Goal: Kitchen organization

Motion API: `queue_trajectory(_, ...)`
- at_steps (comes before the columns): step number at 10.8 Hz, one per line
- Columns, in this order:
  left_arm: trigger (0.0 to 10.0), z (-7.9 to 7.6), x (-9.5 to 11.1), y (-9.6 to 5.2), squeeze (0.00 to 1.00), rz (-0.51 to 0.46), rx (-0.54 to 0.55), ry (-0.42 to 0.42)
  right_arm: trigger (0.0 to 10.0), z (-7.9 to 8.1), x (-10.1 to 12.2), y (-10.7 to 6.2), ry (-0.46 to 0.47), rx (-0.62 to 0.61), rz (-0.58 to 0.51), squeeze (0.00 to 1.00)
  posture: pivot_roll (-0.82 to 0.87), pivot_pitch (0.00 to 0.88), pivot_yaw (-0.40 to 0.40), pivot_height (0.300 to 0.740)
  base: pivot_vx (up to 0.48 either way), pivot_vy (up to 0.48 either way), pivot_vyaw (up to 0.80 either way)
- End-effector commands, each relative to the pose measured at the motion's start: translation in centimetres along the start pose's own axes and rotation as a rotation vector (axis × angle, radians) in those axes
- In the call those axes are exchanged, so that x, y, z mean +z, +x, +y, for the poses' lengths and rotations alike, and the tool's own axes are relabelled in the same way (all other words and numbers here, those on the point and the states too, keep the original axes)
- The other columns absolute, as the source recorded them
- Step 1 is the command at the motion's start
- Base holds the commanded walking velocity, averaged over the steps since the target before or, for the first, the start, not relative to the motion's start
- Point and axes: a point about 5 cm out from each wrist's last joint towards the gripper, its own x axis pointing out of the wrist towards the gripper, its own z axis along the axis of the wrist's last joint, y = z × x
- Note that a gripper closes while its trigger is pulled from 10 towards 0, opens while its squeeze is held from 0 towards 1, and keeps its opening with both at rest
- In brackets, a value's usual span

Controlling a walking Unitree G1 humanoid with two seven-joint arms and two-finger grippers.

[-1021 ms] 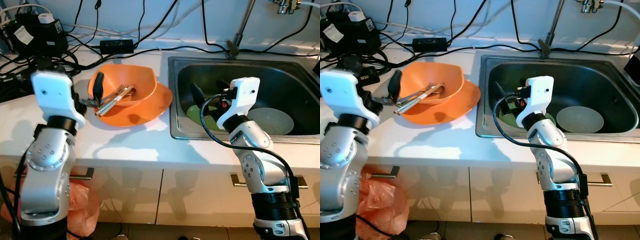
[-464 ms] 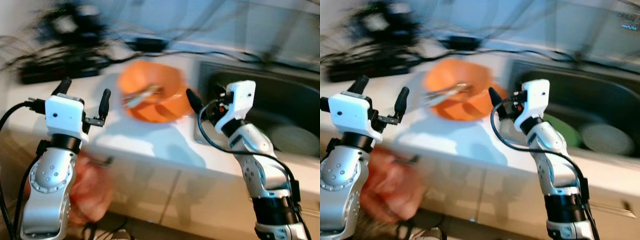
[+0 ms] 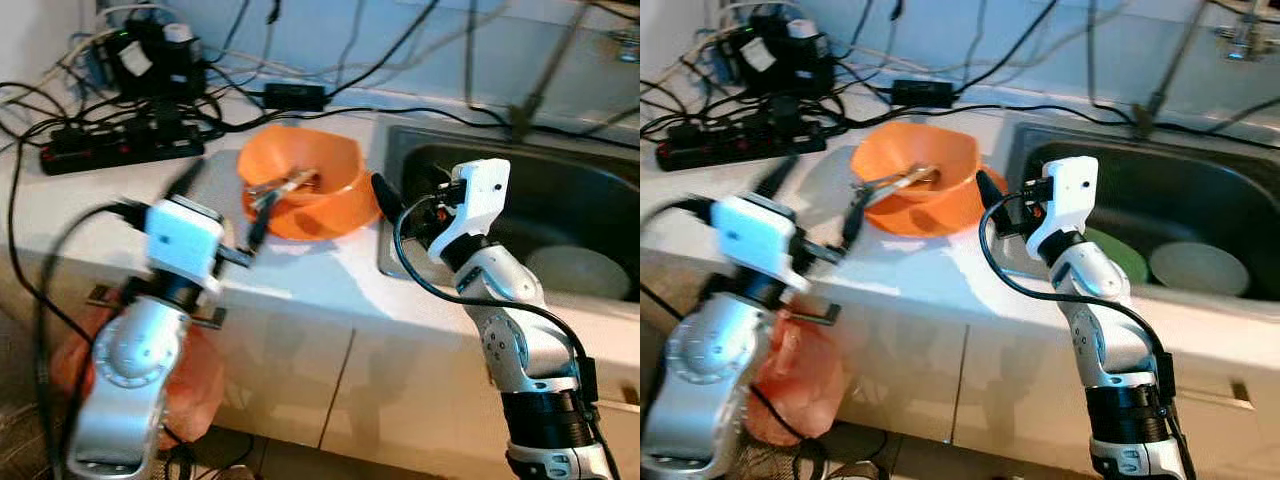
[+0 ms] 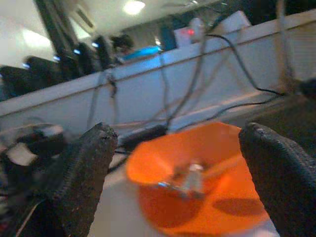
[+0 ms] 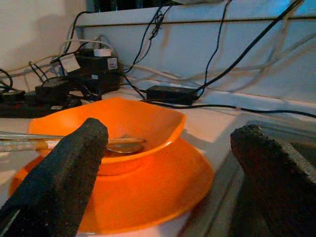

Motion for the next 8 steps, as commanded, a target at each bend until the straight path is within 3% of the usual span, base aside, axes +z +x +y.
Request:
queue_trajectory(1, 10.0, -0.5, -0.4, 0.1, 0.0, 0.002, -0.035, -0.024, 10.0, -0.2, 0.4, 0.3, 0.003, -0.007, 0.0, 0.09, 0.14, 0.058, -0.062, 0.74, 0.0, 0.0, 0.0)
queue_trajectory(4, 10.0, -1.6, -1.7, 0.6, 0.0, 0.05, -0.074, -0.107, 10.0, -0.5, 0.4, 0.4, 0.002, -0.022, 0.011, 0.08, 0.13, 0.055, -0.057, 0.74, 0.0, 0.0, 0.0)
queue_trajectory(8, 10.0, -1.2, -0.1, 2.9, 0.0, -0.009, -0.034, -0.183, 10.0, -0.4, 0.5, 0.6, 0.003, -0.038, 0.007, 0.02, 0.12, 0.05, -0.06, 0.74, 0.0, 0.0, 0.0)
